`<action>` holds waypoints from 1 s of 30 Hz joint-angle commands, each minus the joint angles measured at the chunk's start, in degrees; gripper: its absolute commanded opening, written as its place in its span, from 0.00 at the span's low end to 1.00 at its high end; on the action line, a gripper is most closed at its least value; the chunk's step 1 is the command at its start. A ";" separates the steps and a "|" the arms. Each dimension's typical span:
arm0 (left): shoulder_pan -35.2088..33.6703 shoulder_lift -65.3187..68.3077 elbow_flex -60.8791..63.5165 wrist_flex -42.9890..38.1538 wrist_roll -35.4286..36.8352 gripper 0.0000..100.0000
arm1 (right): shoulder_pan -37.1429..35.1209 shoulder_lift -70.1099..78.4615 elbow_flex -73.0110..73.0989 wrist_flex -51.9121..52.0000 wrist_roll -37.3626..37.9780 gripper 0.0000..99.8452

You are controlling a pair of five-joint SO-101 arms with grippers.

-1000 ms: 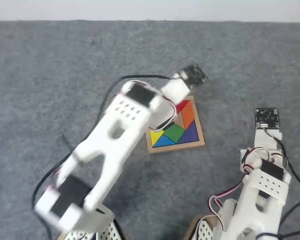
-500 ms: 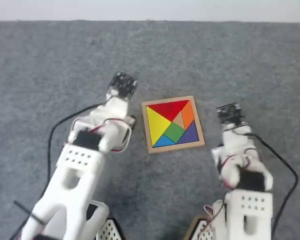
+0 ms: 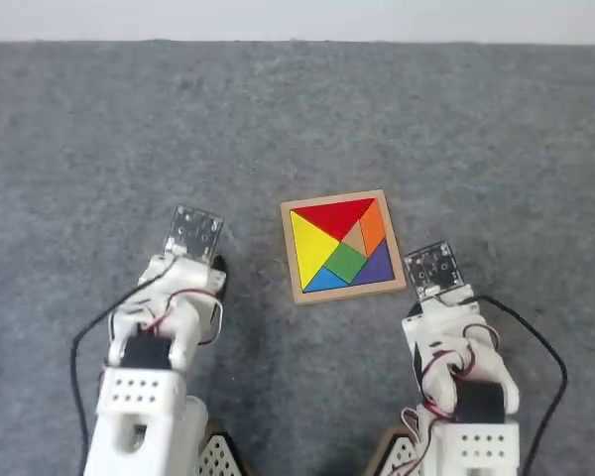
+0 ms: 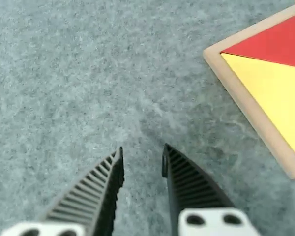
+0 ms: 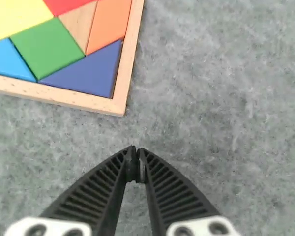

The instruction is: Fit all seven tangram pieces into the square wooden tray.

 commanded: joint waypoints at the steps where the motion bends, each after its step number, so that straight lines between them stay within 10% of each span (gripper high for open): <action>1: -0.26 -11.78 3.82 3.25 -0.62 0.13 | -0.40 -5.41 1.05 2.77 -0.53 0.01; 12: -0.18 -38.24 10.86 17.93 -0.97 0.13 | -0.22 -4.70 5.80 3.38 -0.09 0.01; 30: -0.18 -37.01 10.86 18.99 -1.05 0.13 | 0.92 -4.79 5.80 10.68 -0.18 0.01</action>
